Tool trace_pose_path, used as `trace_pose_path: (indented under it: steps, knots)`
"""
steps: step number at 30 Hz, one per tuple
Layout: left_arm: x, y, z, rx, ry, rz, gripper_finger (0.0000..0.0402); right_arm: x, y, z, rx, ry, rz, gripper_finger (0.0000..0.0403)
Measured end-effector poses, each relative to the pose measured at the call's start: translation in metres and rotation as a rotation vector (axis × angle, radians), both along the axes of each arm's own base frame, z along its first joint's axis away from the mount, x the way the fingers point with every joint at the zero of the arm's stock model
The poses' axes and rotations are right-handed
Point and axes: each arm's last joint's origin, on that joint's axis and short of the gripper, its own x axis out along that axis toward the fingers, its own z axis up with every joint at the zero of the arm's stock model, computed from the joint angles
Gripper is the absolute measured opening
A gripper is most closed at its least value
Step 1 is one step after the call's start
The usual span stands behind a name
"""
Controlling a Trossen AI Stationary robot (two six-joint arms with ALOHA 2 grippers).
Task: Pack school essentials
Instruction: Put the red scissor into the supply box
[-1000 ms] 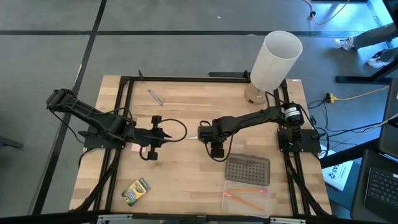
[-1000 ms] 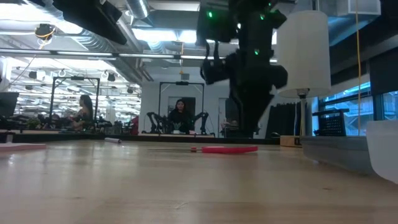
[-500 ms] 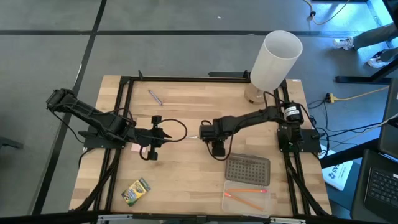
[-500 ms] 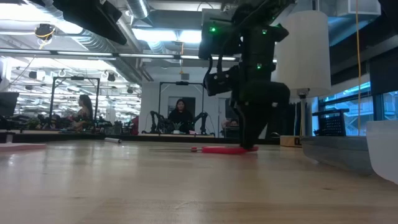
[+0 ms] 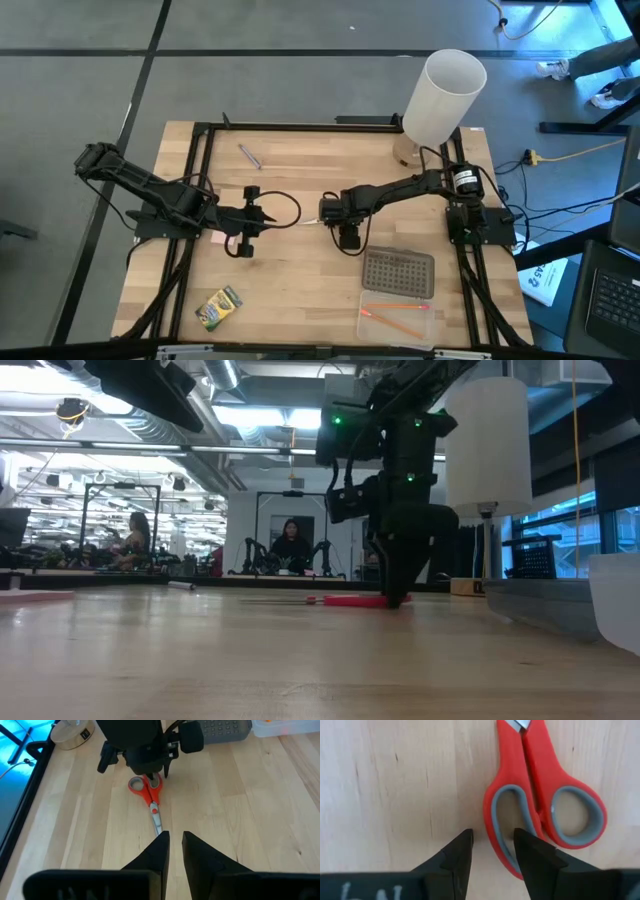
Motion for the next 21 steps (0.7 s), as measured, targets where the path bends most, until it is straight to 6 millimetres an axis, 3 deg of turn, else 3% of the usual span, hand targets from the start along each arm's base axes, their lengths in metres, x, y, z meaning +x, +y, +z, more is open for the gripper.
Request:
trace_pose_path:
  steps: [14, 21]
  knots:
    - [0.0, 0.0, 0.0, 0.0, 0.0, 0.0, 0.0047, 0.0003, 0.0006, -0.0007, 0.004, -0.003, -0.033, 0.0029]
    - [0.0, 0.0, 0.0, 0.0, -0.001, 0.001, 0.0047, 0.0006, 0.0003, -0.0012, 0.01, -0.009, -0.106, 0.0044]
